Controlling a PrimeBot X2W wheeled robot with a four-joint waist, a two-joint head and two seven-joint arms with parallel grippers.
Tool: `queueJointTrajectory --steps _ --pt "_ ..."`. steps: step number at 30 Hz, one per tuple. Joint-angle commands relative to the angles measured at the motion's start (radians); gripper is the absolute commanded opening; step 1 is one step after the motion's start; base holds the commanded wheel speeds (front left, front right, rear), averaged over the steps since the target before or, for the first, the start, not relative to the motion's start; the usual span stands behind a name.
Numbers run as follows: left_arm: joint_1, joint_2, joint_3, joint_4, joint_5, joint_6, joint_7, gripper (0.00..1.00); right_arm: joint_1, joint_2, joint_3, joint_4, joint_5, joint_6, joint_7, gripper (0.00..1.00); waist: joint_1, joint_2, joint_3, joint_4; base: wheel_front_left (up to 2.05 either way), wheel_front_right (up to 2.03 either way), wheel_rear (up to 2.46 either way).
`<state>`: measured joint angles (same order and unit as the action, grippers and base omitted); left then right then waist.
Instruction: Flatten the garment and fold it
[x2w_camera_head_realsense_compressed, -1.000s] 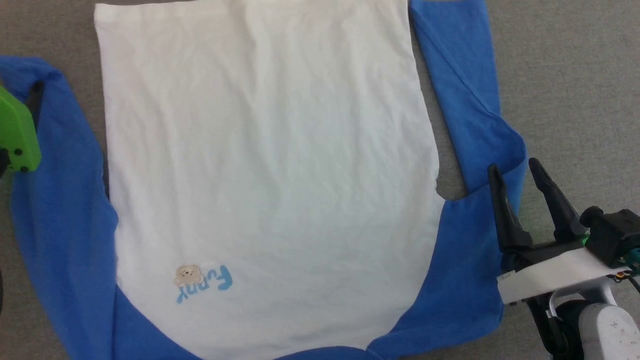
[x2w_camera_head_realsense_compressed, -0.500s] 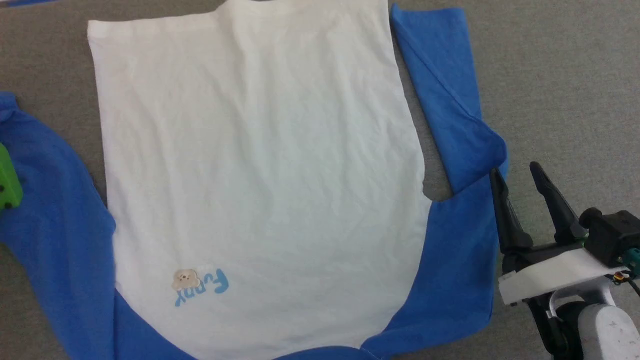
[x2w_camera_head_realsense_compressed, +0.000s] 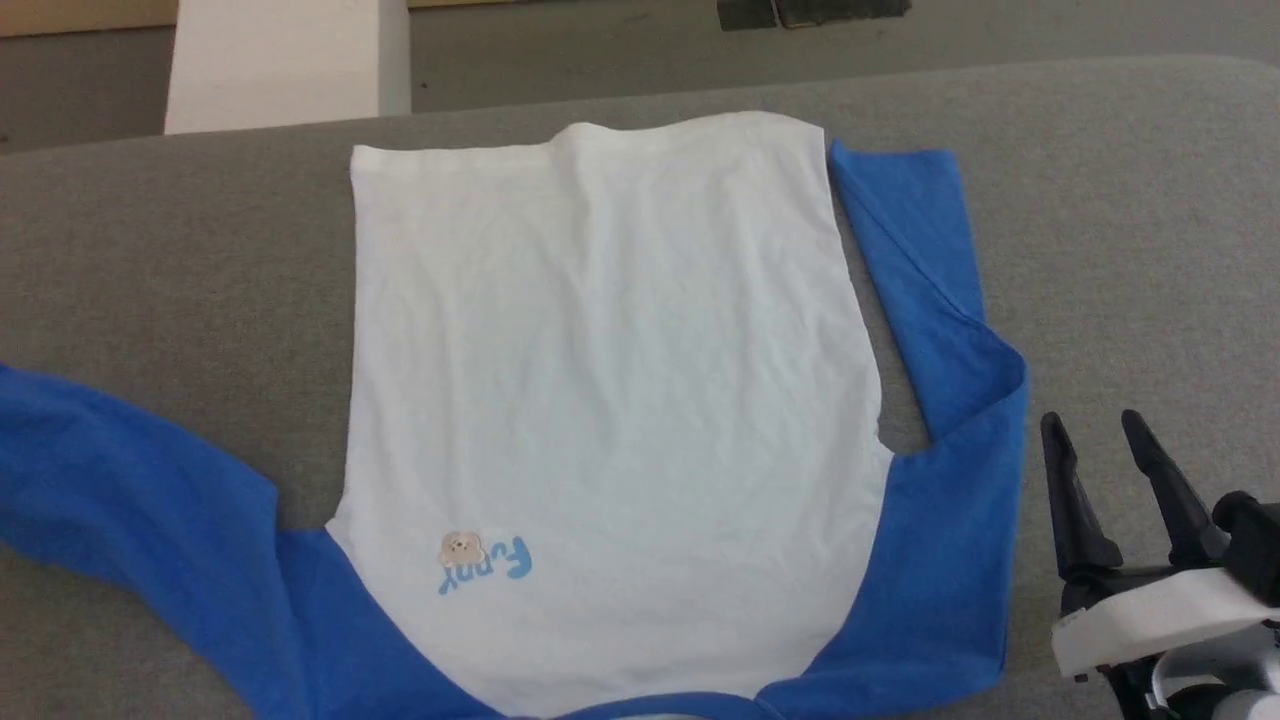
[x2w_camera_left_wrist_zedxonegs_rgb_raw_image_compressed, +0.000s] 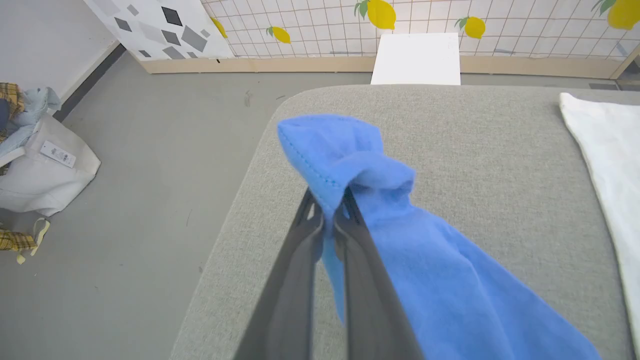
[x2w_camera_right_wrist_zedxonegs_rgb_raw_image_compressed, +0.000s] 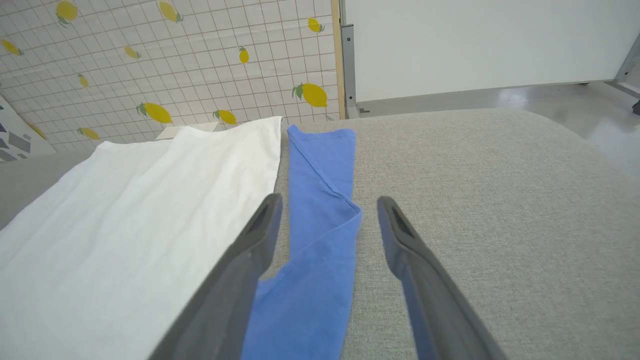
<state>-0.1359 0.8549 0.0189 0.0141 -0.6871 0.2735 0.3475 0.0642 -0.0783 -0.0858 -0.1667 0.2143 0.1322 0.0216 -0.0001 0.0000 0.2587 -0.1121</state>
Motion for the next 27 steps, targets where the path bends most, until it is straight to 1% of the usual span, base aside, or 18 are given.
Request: queueJointTrajectory --steps 1,4,8,10,12,14,16,20,22,24,26,27 --pt "0.042 0.013 0.015 -0.039 -0.007 0.017 0.002 0.00 0.012 0.004 -0.008 -0.011 -0.010 -0.002 -0.002 1.00 0.0001 0.0000 -0.071 0.066 0.00 0.00 0.00" --pt "0.126 0.015 0.052 -0.153 -0.014 0.049 0.009 0.00 0.032 0.008 -0.023 -0.028 -0.020 -0.002 -0.008 1.00 0.0001 0.0000 -0.094 0.078 0.00 0.00 0.00" --pt "0.212 0.010 0.085 -0.278 -0.021 0.075 0.015 0.00 0.054 0.013 -0.035 -0.038 -0.027 -0.002 -0.009 1.00 0.0001 0.0000 -0.119 0.091 0.00 0.00 0.00" --pt "0.234 -0.008 0.092 -0.346 -0.040 0.072 0.009 0.00 0.060 0.015 -0.035 -0.042 -0.029 -0.002 -0.008 1.00 0.0001 0.0000 -0.127 0.095 0.00 0.00 0.00" --pt "0.247 -0.020 0.087 -0.415 -0.049 0.060 -0.004 0.00 0.062 0.017 -0.034 -0.046 -0.031 -0.002 -0.005 1.00 0.0001 0.0000 -0.131 0.097 0.00 0.00 0.00" --pt "0.247 -0.038 0.064 -0.470 -0.064 0.037 -0.016 0.00 0.062 0.018 -0.031 -0.048 -0.030 -0.002 -0.002 1.00 0.0001 0.0000 -0.134 0.099 0.00 0.00 0.00" --pt "0.232 -0.063 0.019 -0.522 -0.078 0.012 -0.024 0.00 0.062 0.020 -0.026 -0.049 -0.029 -0.002 0.001 1.00 0.0001 0.0000 -0.135 0.100 0.00 0.00 0.00" --pt "0.145 -0.116 -0.124 -0.585 -0.067 -0.034 -0.023 0.00 0.056 0.022 -0.017 -0.047 -0.027 -0.002 0.007 1.00 0.0001 0.0000 -0.131 0.094 0.00 0.00 0.00" --pt "0.076 -0.163 -0.209 -0.588 -0.059 -0.058 -0.020 0.00 0.057 0.022 -0.017 -0.046 -0.025 -0.002 0.010 1.00 0.0001 0.0000 -0.129 0.091 0.00 0.00 0.00" --pt "0.001 -0.212 -0.305 -0.564 -0.025 -0.074 -0.004 0.00 0.059 0.023 -0.020 -0.045 -0.024 -0.002 0.014 1.00 0.0001 0.0000 -0.128 0.082 0.00 0.00 0.00" --pt "-0.062 -0.273 -0.397 -0.525 -0.003 -0.095 0.010 0.00 0.060 0.024 -0.024 -0.047 -0.023 -0.002 0.017 1.00 0.0001 0.0000 -0.124 0.072 0.00 0.00 0.00" --pt "-0.095 -0.317 -0.445 -0.500 0.005 -0.102 0.014 0.00 0.060 0.024 -0.026 -0.047 -0.023 -0.002 0.018 1.00 0.0001 0.0000 -0.120 0.063 0.00 0.00 0.00"
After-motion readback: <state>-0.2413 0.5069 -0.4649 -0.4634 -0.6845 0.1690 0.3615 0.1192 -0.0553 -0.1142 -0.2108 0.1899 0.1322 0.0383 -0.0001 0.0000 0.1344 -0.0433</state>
